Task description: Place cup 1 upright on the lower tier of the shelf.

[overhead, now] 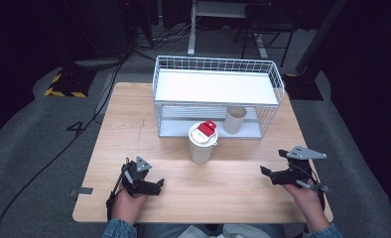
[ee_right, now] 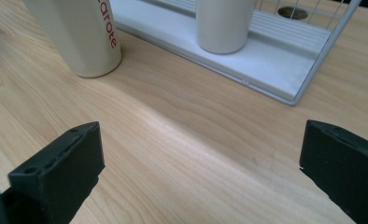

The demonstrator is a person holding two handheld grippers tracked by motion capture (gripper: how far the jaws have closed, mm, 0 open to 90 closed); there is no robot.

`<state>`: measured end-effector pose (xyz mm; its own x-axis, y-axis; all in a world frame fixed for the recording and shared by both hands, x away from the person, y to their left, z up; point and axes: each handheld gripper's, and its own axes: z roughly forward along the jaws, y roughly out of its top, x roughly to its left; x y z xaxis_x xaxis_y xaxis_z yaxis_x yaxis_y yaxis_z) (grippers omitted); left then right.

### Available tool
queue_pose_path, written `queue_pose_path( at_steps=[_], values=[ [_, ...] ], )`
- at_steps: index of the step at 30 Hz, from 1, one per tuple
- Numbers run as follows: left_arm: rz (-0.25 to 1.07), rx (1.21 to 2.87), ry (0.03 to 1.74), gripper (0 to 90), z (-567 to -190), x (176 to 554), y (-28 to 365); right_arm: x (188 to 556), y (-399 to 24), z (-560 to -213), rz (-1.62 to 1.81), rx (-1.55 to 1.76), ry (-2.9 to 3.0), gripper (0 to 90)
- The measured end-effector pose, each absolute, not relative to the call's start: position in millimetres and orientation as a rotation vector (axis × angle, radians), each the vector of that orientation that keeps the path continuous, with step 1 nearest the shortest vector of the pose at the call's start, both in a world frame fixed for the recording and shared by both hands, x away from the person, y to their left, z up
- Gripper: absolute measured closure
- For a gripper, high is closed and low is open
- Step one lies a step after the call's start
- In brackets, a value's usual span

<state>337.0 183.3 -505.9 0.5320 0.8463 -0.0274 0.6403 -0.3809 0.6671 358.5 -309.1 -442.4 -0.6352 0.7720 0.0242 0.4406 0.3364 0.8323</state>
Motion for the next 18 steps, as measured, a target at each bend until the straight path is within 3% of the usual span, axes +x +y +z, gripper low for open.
queue_pose_path(
  at_steps=[18],
  values=[
    [0.419,2.148,1.192,0.1,-506,337,184,346,-340,-487,1.108,1.178,2.260,0.1]
  ],
)
